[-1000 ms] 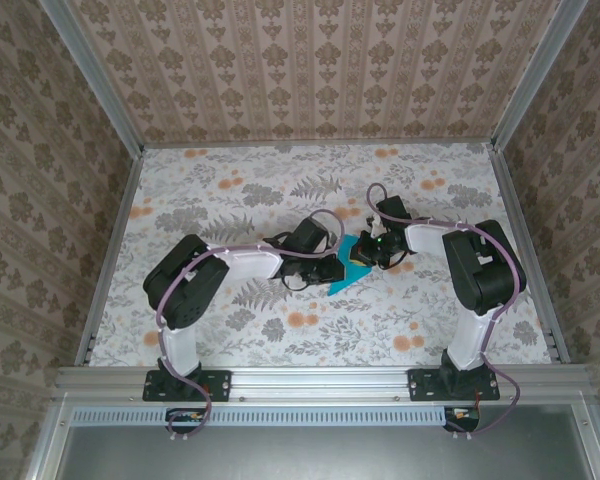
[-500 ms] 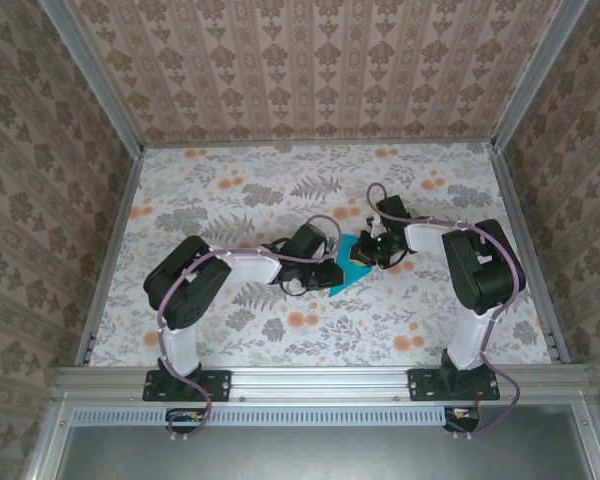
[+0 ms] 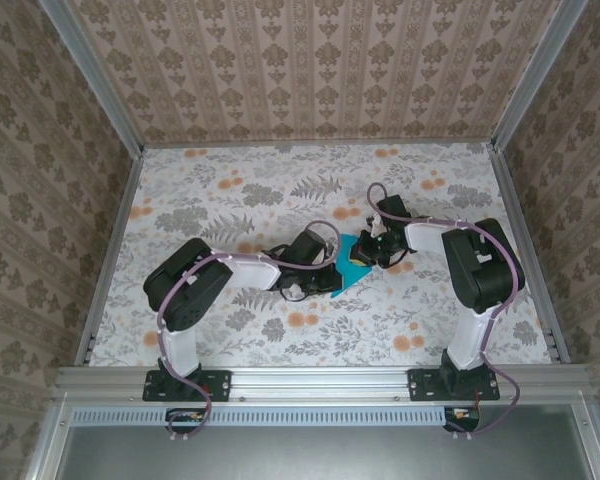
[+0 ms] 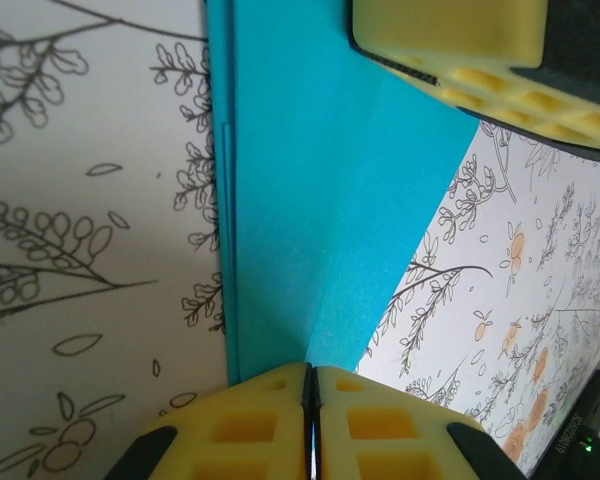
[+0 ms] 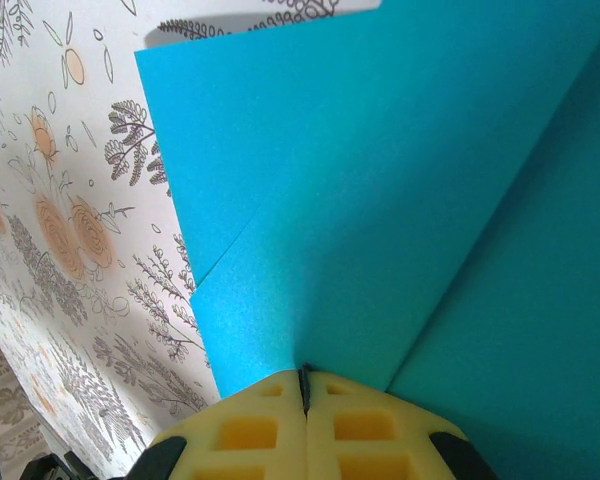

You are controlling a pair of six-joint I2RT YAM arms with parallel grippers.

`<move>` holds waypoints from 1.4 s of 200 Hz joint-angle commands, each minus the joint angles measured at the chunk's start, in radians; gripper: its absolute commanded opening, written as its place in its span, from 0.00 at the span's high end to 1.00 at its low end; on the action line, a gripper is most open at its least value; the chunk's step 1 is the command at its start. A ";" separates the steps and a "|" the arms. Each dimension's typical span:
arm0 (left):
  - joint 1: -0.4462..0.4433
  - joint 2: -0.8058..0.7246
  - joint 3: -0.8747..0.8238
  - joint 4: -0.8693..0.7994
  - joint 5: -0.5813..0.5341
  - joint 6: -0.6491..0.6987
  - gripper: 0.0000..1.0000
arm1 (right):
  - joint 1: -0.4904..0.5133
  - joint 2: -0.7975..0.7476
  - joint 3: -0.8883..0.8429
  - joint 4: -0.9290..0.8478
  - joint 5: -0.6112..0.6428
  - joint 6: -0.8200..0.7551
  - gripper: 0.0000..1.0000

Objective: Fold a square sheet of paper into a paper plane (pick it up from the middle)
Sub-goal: Fourth fold the wing at the center of the table.

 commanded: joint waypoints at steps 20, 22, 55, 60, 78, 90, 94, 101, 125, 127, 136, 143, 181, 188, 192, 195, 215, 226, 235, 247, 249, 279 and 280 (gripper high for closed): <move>-0.065 -0.043 -0.081 -0.139 0.016 -0.033 0.94 | -0.001 0.131 -0.058 -0.132 0.214 0.022 1.00; -0.067 -0.045 -0.083 -0.139 0.015 -0.035 0.94 | -0.001 0.132 -0.058 -0.131 0.214 0.023 1.00; -0.078 -0.079 -0.128 -0.138 -0.010 -0.056 0.98 | 0.000 0.138 -0.061 -0.122 0.215 0.031 1.00; -0.078 -0.086 -0.134 -0.136 -0.014 -0.061 0.98 | -0.001 0.138 -0.063 -0.119 0.215 0.032 1.00; -0.075 -0.115 -0.147 -0.135 -0.033 -0.055 1.00 | -0.001 0.135 -0.072 -0.096 0.205 0.044 1.00; -0.072 -0.148 -0.152 -0.133 -0.045 -0.042 1.00 | -0.001 0.135 -0.079 -0.069 0.183 0.057 1.00; -0.069 -0.158 -0.153 -0.131 -0.051 -0.036 1.00 | 0.000 0.132 -0.085 -0.053 0.174 0.065 1.00; -0.060 -0.185 -0.155 -0.131 -0.061 -0.025 1.00 | 0.001 0.126 -0.095 -0.026 0.156 0.083 1.00; -0.007 -0.306 -0.178 -0.118 -0.110 0.007 0.97 | 0.003 0.092 -0.124 0.068 0.082 0.142 1.00; -0.003 -0.317 -0.179 -0.117 -0.114 0.011 0.97 | 0.005 0.090 -0.127 0.078 0.075 0.148 1.00; 0.021 -0.361 -0.184 -0.117 -0.135 0.031 0.97 | 0.008 0.073 -0.132 0.103 0.060 0.163 1.00; 0.037 -0.391 -0.186 -0.120 -0.155 0.041 0.96 | 0.013 0.063 -0.128 0.109 0.057 0.176 1.00; 0.105 -0.379 -0.135 -0.102 -0.133 0.086 0.94 | 0.061 0.072 -0.078 0.157 0.020 0.217 1.00; 0.108 -0.357 -0.120 -0.091 -0.122 0.091 0.94 | 0.069 0.083 -0.067 0.160 0.014 0.222 1.00; 0.109 -0.341 -0.110 -0.089 -0.114 0.092 0.94 | 0.074 0.088 -0.060 0.163 0.011 0.224 1.00; 0.111 -0.329 -0.101 -0.087 -0.108 0.094 0.94 | 0.076 0.090 -0.057 0.166 0.008 0.226 1.00; 0.119 -0.246 -0.048 -0.086 -0.083 0.105 0.94 | 0.092 0.098 -0.041 0.184 -0.005 0.231 1.00; 0.123 -0.208 -0.032 -0.072 -0.072 0.103 0.94 | 0.098 0.097 -0.036 0.188 -0.013 0.230 1.00; 0.125 -0.183 -0.024 -0.066 -0.067 0.096 0.94 | 0.101 0.094 -0.032 0.189 -0.019 0.225 1.00; 0.125 -0.154 -0.014 -0.067 -0.061 0.097 0.94 | 0.101 0.092 -0.032 0.184 -0.018 0.220 1.00; 0.126 -0.150 -0.012 -0.070 -0.062 0.097 0.94 | 0.101 0.091 -0.031 0.185 -0.018 0.218 1.00; 0.129 -0.105 -0.010 -0.072 -0.033 0.086 0.95 | 0.101 0.080 -0.025 0.152 -0.029 0.199 0.99; 0.130 -0.104 -0.010 -0.072 -0.032 0.085 0.95 | 0.101 0.078 -0.025 0.152 -0.029 0.199 0.99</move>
